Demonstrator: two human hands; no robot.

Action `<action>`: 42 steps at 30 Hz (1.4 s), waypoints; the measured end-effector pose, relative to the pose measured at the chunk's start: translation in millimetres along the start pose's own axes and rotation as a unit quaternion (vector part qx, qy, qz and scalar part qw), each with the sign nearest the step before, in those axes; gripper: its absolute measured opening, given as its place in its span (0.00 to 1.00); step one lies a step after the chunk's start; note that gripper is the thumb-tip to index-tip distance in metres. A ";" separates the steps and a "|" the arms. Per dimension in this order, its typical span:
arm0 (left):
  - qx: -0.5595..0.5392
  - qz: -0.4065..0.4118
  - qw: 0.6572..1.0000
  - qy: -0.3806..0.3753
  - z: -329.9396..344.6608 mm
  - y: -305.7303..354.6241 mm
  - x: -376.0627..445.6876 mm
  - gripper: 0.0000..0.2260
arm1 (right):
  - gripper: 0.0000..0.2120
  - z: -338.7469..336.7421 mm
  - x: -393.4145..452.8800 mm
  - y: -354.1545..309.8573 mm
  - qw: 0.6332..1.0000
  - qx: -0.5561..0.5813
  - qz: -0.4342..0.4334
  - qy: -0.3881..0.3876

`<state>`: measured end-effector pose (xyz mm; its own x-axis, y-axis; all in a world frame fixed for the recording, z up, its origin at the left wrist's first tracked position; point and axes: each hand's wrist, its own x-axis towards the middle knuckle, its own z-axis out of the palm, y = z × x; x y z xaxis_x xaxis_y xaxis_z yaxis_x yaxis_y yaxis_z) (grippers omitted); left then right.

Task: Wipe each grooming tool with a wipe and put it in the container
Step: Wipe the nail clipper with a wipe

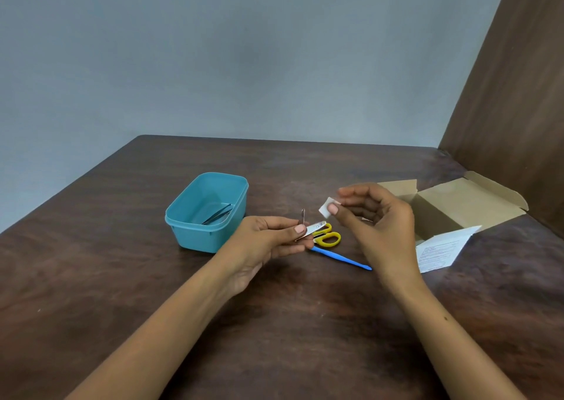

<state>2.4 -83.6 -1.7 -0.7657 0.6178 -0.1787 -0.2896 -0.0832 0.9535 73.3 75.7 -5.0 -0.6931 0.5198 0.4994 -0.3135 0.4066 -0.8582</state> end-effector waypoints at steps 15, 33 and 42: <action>0.145 0.132 0.979 0.050 1.9 -7.6 2.0 0.07 | 0.10 4.1 0.1 4.8 0.990 -0.082 -0.032 -0.111; 0.170 0.241 0.945 0.144 2.8 -9.5 4.2 0.09 | 0.12 10.7 -1.0 0.4 0.996 -0.040 0.019 -0.080; 0.204 0.286 0.928 0.125 1.3 -7.8 3.6 0.07 | 0.15 2.3 -0.5 0.8 0.995 -0.068 0.012 -0.072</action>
<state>2.6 -79.7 -9.4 -0.8514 0.3584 0.3829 0.4077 -0.0071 0.9131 72.0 74.1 -6.2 -0.7884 0.4217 0.4479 -0.2113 0.4983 -0.8409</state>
